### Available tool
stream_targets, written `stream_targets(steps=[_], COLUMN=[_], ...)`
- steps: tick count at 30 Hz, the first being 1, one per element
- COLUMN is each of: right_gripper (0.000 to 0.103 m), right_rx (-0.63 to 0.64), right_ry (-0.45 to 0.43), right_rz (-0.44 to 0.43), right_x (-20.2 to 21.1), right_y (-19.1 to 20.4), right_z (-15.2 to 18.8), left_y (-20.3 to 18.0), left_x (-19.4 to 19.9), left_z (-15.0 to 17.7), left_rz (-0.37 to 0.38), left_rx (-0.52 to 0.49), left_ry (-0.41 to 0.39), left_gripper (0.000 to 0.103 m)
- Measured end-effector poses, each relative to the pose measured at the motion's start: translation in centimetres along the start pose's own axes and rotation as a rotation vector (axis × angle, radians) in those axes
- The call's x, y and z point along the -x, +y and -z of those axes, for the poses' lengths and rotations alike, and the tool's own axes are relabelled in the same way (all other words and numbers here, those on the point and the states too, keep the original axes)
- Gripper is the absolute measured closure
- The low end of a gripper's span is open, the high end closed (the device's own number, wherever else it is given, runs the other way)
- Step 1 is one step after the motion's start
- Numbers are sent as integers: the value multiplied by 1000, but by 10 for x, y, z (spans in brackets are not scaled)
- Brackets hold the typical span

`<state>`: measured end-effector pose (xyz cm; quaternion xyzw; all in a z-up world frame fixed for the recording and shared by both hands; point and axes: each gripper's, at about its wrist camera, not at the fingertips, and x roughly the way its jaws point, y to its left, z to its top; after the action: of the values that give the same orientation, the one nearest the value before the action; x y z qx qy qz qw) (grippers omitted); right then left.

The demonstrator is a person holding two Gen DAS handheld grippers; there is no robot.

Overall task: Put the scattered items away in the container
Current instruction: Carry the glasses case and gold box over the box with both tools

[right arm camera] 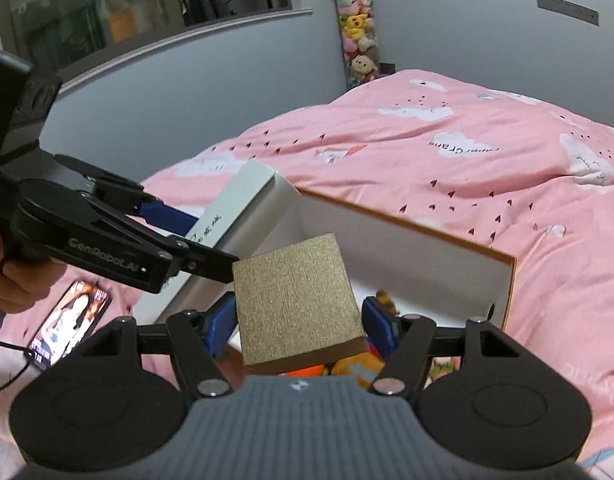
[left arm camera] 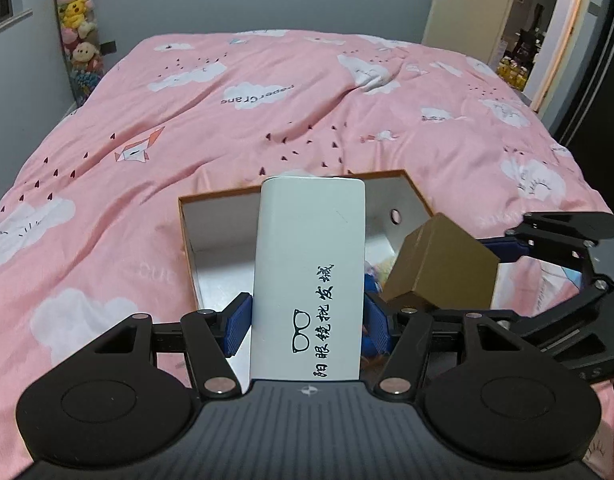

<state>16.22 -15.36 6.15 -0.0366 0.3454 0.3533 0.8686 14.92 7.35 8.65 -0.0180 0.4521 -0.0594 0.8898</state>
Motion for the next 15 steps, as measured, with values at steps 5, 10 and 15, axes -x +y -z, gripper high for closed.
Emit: stream_targets(steps=[5,10,15], right_gripper=[33,34,33], right_rx=[-38,-53,-71], right_ry=[4,26,46], right_rz=[2,6,-1], right_x=[-22,-41,-52], right_y=[-17,-31,-43], right_z=[-6,-4,2], left_y=[11,19,16], left_x=[-37,-79,-110], left_z=[-15,-16,-5], left_rz=[-37,-89,-166], left_rx=[42,64,28], left_ry=[53,116,201], left_gripper=[34,34,34])
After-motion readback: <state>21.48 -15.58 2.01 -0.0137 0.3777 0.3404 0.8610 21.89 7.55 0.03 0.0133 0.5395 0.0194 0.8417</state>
